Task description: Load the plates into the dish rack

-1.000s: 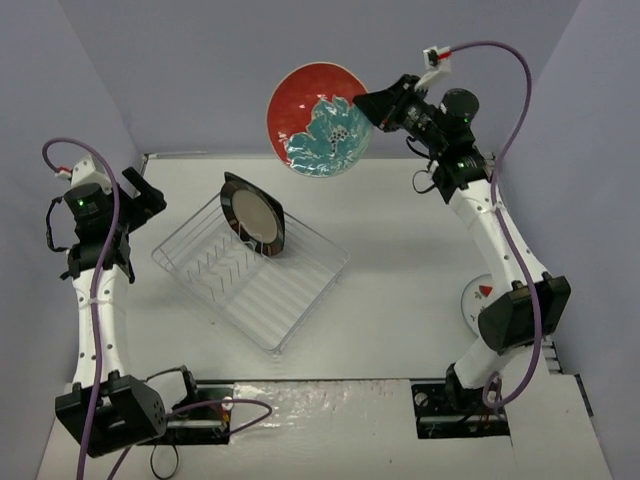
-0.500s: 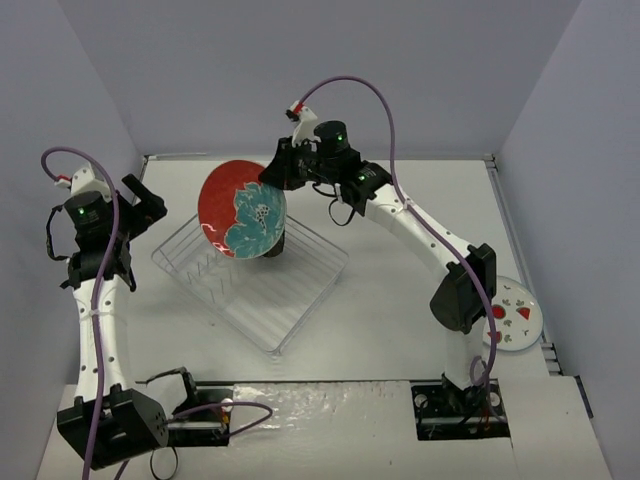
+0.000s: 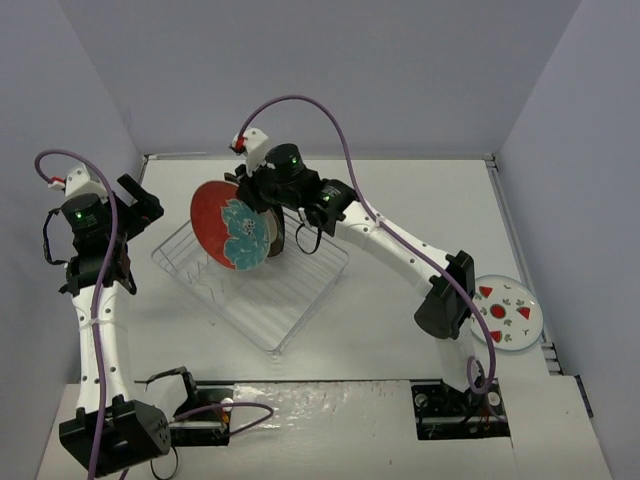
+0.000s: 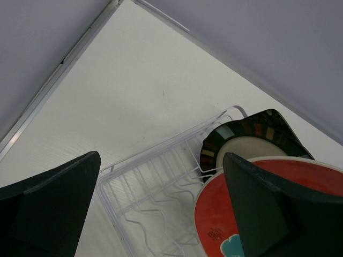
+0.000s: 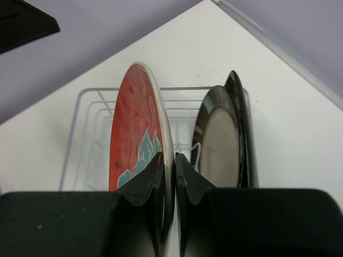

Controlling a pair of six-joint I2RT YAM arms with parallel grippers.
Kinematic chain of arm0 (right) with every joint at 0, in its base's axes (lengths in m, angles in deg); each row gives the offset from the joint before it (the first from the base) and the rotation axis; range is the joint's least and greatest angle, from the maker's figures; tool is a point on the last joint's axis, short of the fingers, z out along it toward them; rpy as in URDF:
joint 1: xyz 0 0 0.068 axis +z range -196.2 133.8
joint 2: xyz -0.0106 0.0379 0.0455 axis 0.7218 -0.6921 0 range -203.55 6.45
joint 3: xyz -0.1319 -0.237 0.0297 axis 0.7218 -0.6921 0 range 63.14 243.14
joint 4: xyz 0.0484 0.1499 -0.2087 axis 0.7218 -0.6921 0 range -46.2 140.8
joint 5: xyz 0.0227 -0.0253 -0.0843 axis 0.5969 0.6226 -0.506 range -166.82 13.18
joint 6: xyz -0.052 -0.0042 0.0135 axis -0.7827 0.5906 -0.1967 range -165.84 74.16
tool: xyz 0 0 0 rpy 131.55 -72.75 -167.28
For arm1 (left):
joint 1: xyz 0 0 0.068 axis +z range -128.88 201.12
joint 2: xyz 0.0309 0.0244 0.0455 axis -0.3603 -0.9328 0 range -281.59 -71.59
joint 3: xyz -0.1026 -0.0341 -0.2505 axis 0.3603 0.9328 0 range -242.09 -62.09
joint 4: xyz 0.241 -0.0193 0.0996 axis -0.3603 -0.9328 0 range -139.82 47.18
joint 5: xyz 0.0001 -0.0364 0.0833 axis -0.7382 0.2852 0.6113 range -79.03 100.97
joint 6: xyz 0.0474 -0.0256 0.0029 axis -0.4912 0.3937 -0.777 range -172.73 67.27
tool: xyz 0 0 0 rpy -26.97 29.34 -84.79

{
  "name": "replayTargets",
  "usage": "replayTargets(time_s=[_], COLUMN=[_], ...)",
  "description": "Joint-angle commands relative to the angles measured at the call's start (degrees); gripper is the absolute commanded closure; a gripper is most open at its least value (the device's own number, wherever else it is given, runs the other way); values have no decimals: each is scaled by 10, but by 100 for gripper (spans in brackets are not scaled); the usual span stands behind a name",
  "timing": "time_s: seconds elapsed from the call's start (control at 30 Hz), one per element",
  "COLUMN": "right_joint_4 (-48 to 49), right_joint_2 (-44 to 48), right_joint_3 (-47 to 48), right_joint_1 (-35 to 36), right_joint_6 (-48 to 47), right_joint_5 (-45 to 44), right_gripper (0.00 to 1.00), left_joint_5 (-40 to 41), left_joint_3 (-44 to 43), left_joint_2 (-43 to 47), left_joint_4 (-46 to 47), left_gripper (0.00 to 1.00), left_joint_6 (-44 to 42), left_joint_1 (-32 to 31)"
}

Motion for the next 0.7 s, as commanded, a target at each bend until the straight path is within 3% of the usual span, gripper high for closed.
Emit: replayTargets(time_s=[0.0, 0.2, 0.67], right_joint_4=[129, 141, 141], right_joint_2=[28, 9, -47], right_joint_3=[62, 82, 107], right_joint_1=[41, 51, 52], right_joint_6=[-107, -164, -224], right_joint_5=[-141, -217, -249], right_gripper=[100, 100, 100], left_joint_5=[16, 42, 61], left_joint_3=[-9, -11, -4], left_joint_2=[13, 20, 21], left_joint_4=[13, 4, 6], left_gripper=[3, 3, 3], left_joint_6=[-8, -11, -15], left_joint_1=[4, 4, 4])
